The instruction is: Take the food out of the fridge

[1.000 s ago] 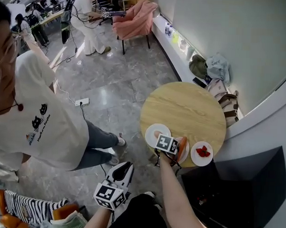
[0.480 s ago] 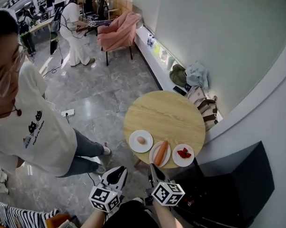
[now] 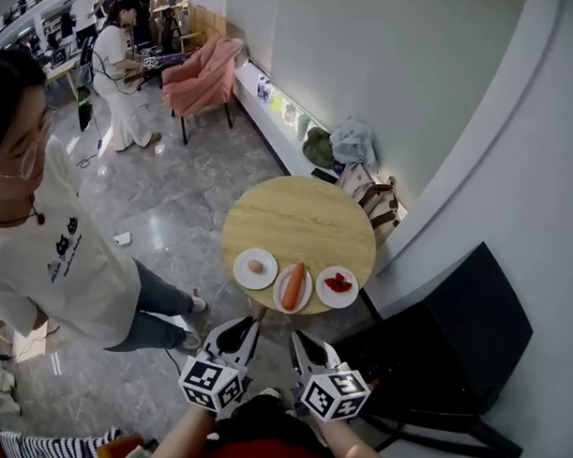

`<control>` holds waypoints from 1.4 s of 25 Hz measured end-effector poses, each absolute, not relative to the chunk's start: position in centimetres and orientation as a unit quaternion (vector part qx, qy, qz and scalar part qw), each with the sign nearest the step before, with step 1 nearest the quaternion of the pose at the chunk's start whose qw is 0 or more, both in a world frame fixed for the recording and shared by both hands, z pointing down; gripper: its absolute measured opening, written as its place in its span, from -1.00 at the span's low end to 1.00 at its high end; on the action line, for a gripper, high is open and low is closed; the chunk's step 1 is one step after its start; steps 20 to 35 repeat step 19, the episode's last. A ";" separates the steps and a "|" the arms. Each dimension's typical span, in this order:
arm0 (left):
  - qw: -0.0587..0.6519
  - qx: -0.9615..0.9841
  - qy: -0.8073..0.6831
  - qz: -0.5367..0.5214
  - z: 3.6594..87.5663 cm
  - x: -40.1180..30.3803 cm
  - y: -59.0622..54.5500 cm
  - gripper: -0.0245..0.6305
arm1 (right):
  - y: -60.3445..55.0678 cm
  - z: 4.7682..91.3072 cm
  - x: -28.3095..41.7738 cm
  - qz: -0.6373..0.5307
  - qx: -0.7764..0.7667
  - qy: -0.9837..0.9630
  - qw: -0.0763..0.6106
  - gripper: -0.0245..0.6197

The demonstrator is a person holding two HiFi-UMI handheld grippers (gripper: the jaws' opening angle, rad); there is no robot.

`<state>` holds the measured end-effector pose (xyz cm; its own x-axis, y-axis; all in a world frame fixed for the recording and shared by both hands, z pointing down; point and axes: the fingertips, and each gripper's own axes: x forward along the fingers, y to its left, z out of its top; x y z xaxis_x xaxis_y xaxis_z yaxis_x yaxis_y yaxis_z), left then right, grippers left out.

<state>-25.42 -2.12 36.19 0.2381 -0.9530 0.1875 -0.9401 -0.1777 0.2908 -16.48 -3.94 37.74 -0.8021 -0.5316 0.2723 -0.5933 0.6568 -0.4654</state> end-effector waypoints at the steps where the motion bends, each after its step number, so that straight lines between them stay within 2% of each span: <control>1: 0.175 0.770 -0.613 -0.017 36.1 -24.8 -1.9 -0.78 | -3.6 37.3 -16.1 0.266 0.310 -0.911 0.057 -0.89; 9: 0.166 0.788 -0.592 0.030 35.7 -21.8 -0.5 -0.78 | -2.4 35.0 -14.1 0.218 0.326 -0.918 0.057 -0.89; 19: 0.147 0.793 -0.590 0.028 36.1 -19.4 -0.5 -0.78 | -2.1 36.6 -12.0 0.204 0.332 -0.919 0.056 -0.89; 35: 0.147 0.793 -0.590 0.028 36.1 -19.4 -0.5 -0.78 | -2.1 36.6 -12.0 0.204 0.332 -0.919 0.056 -0.89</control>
